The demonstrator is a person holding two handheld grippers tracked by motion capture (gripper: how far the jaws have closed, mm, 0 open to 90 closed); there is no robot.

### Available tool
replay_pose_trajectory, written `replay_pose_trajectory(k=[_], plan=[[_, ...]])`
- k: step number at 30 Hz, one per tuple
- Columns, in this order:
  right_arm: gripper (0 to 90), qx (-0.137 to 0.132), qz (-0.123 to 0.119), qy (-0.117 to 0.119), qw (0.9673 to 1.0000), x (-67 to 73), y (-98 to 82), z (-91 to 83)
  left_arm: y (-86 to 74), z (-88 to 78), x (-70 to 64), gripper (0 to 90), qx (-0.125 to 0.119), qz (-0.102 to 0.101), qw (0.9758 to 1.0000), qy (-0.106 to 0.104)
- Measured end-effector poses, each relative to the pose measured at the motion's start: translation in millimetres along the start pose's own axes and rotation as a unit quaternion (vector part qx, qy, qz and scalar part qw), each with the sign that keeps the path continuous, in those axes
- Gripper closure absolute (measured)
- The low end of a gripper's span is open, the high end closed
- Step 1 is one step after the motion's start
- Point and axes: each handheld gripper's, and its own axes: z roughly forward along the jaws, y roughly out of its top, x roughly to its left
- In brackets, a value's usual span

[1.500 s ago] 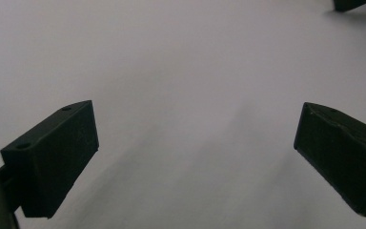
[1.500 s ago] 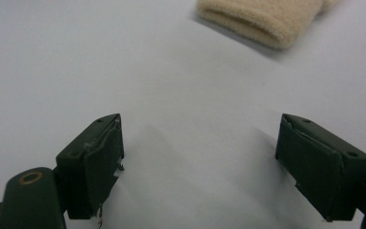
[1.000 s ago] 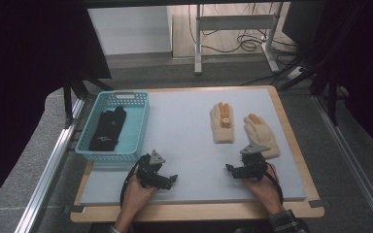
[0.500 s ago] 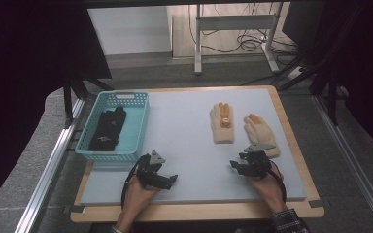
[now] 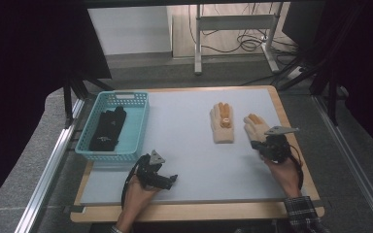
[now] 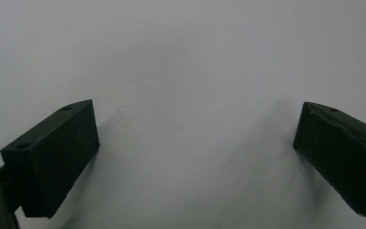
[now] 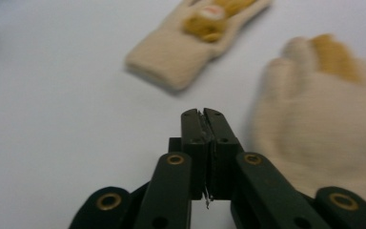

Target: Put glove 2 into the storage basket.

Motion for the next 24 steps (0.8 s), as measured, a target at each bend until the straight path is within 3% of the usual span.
replay_pose_trajectory(k=[6, 11, 14, 19, 24], plan=[[88.2, 0.003, 0.026, -0.058, 0.9980, -36.9, -6.1, -7.8, 0.0, -0.2, 0.0, 1.6, 0.000, 0.000, 1.0000, 0.001], [88.3, 0.013, 0.053, -0.104, 0.9931, -65.2, -19.4, -9.7, -0.1, 0.0, -0.1, 1.7, -0.001, -0.001, 1.0000, 0.001], [86.7, 0.025, 0.061, -0.118, 0.9908, -75.4, -30.0, -8.2, -0.1, 0.0, 0.0, 1.8, -0.001, -0.001, 1.0000, 0.001], [85.1, 0.038, 0.071, -0.110, 0.9907, -78.9, -48.6, -3.5, -0.1, -0.1, 0.0, 1.9, -0.001, -0.001, 1.0000, 0.001], [84.7, 0.027, 0.067, -0.090, 0.9933, -65.8, -55.3, -4.3, -0.2, -0.1, 0.0, 1.9, -0.001, -0.001, 1.0000, 0.001]])
